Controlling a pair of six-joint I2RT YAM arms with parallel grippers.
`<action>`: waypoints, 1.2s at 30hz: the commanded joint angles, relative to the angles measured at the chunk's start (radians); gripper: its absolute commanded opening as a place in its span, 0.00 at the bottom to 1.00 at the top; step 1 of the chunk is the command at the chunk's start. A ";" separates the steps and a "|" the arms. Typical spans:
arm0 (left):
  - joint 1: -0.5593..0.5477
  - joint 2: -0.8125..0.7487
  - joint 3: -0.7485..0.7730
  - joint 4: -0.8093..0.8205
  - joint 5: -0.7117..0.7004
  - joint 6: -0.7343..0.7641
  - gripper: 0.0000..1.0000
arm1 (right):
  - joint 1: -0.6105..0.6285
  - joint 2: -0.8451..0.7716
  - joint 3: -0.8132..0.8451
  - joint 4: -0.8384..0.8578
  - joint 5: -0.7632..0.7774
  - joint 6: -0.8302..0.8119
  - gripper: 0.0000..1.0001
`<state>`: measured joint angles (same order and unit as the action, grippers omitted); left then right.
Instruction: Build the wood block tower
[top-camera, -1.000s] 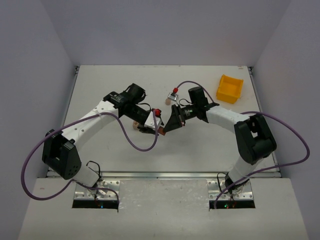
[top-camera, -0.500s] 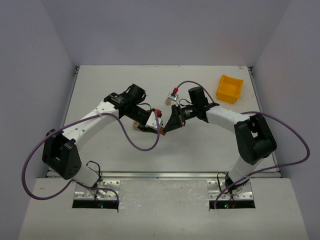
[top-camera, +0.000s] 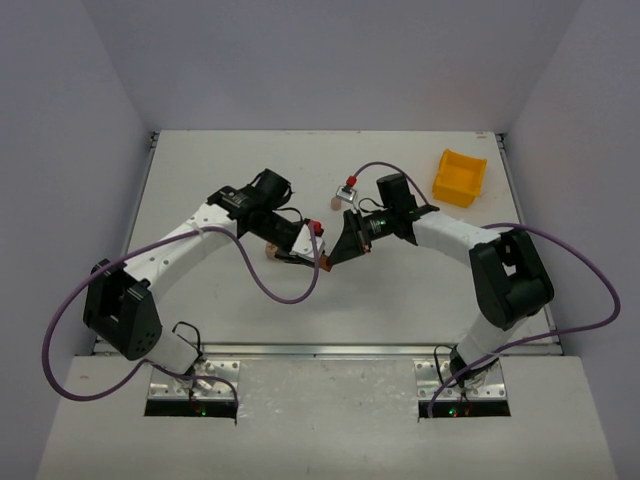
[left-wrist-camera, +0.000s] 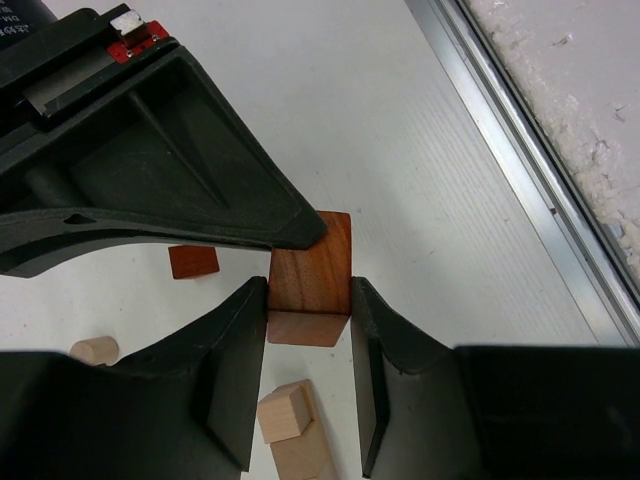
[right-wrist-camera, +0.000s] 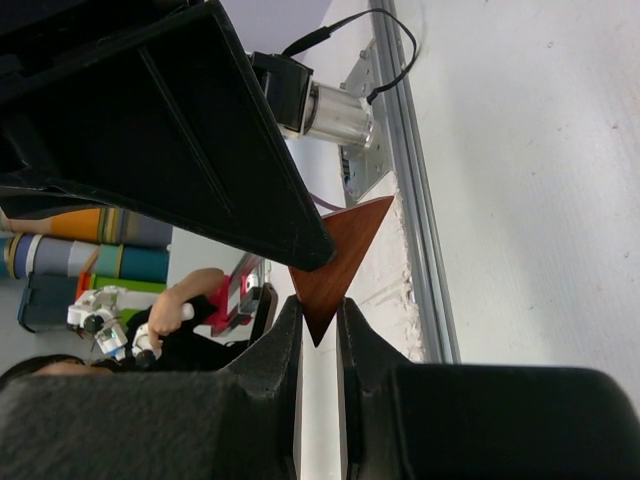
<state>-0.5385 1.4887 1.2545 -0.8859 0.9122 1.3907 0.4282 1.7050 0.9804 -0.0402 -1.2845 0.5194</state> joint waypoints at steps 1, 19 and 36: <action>-0.005 -0.053 0.000 0.016 0.044 0.038 0.00 | 0.006 -0.015 0.043 -0.010 0.003 -0.027 0.09; 0.141 0.025 0.061 -0.142 -0.157 0.172 0.00 | -0.113 -0.252 -0.001 -0.229 0.433 -0.168 0.99; 0.244 0.262 0.166 -0.197 -0.279 0.183 0.00 | -0.120 -0.479 -0.095 -0.328 0.784 -0.203 0.99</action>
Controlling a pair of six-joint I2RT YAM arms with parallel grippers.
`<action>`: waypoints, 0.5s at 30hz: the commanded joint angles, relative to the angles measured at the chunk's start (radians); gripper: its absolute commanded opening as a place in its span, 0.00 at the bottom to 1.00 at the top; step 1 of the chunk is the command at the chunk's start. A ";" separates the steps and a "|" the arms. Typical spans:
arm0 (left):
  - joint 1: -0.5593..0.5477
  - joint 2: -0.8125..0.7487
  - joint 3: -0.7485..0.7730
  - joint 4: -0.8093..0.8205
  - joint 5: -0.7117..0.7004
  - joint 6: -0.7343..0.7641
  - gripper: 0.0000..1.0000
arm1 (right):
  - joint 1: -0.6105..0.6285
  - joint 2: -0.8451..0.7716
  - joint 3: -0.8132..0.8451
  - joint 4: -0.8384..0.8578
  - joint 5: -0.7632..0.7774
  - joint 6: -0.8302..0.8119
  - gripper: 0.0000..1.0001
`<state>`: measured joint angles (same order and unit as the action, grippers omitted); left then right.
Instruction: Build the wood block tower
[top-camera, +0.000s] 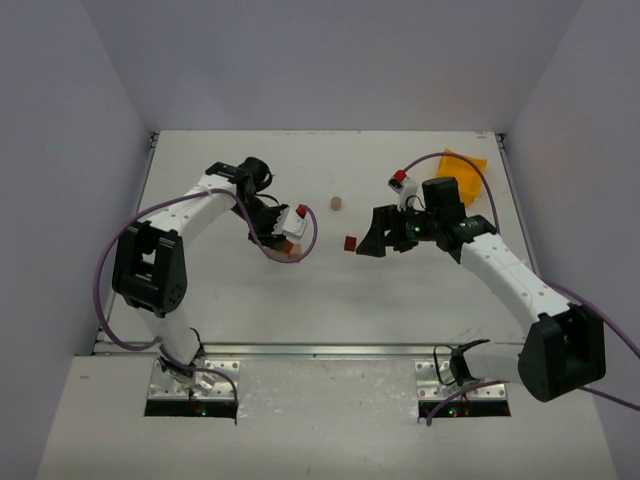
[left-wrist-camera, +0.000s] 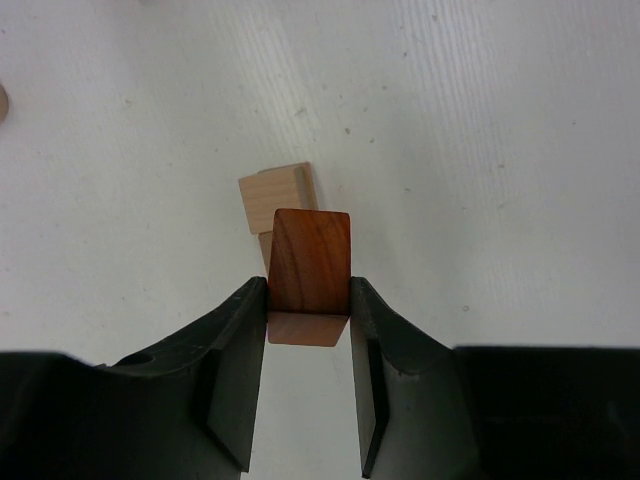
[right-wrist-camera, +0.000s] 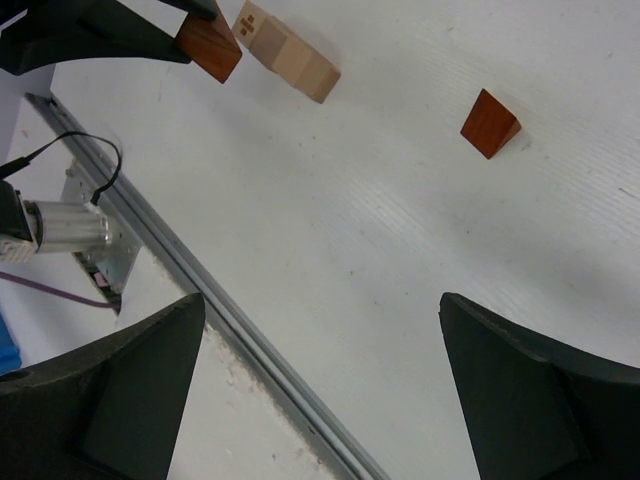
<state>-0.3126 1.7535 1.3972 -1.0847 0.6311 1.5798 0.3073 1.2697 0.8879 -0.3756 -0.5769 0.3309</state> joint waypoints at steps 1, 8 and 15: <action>0.027 0.009 0.036 0.003 0.002 -0.030 0.00 | 0.001 -0.053 -0.005 0.004 0.084 -0.015 0.99; 0.047 0.087 0.096 0.001 0.042 -0.078 0.00 | 0.001 -0.079 -0.024 0.004 0.118 -0.012 0.99; 0.048 0.090 0.077 0.023 0.027 -0.130 0.00 | 0.001 -0.094 -0.024 -0.002 0.135 -0.015 0.99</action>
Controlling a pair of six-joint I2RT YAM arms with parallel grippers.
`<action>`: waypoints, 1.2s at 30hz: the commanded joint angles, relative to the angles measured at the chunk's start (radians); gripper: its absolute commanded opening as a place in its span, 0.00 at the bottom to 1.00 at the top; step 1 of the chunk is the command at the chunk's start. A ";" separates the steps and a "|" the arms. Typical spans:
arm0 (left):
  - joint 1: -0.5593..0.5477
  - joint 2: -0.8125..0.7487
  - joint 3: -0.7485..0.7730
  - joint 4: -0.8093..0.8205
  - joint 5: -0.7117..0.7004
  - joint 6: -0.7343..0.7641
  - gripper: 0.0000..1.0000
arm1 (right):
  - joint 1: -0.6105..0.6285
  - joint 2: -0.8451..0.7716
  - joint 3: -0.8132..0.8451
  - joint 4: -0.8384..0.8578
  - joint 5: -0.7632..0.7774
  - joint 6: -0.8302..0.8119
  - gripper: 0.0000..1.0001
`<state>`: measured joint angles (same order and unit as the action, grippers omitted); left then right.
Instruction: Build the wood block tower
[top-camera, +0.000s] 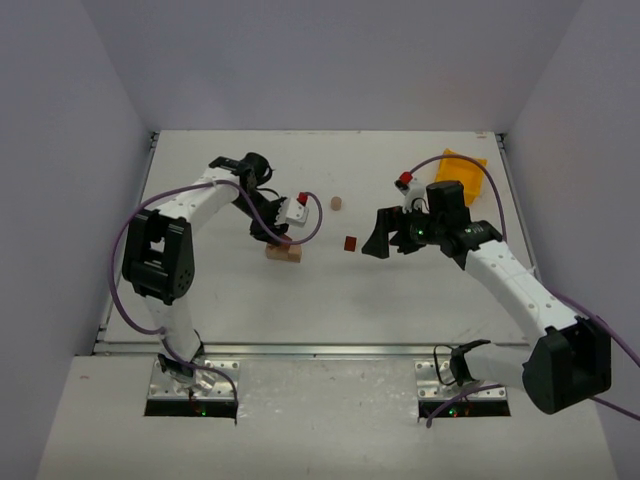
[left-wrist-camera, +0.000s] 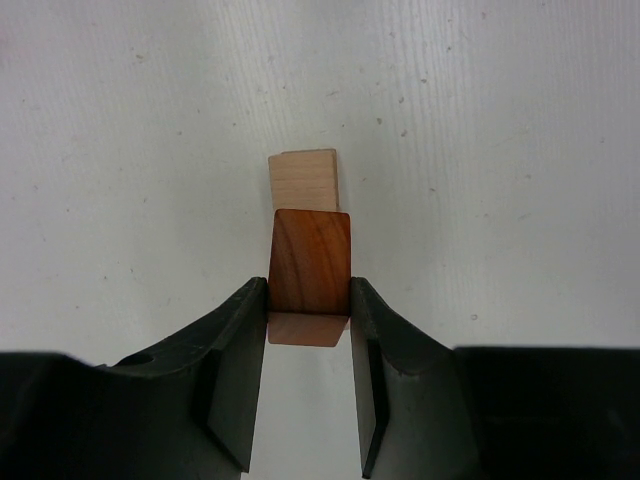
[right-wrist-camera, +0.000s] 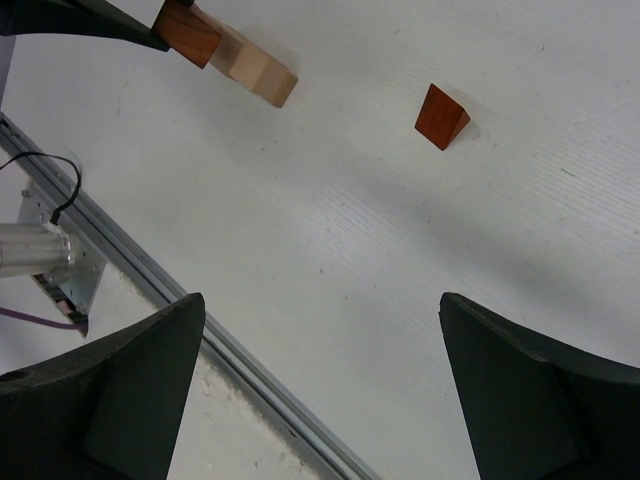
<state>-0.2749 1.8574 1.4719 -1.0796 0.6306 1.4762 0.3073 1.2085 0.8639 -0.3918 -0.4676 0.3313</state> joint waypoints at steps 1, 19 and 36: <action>0.011 -0.024 -0.015 0.026 0.029 -0.037 0.00 | 0.001 -0.034 -0.004 0.016 0.027 -0.016 0.99; 0.023 -0.062 -0.089 0.138 -0.023 -0.165 0.00 | 0.001 -0.048 -0.016 0.036 0.025 0.002 0.99; 0.026 -0.080 -0.112 0.168 -0.014 -0.186 0.06 | 0.001 -0.076 -0.016 0.028 0.045 -0.008 0.99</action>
<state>-0.2600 1.8276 1.3619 -0.9306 0.5878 1.2954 0.3073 1.1610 0.8474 -0.3906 -0.4440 0.3325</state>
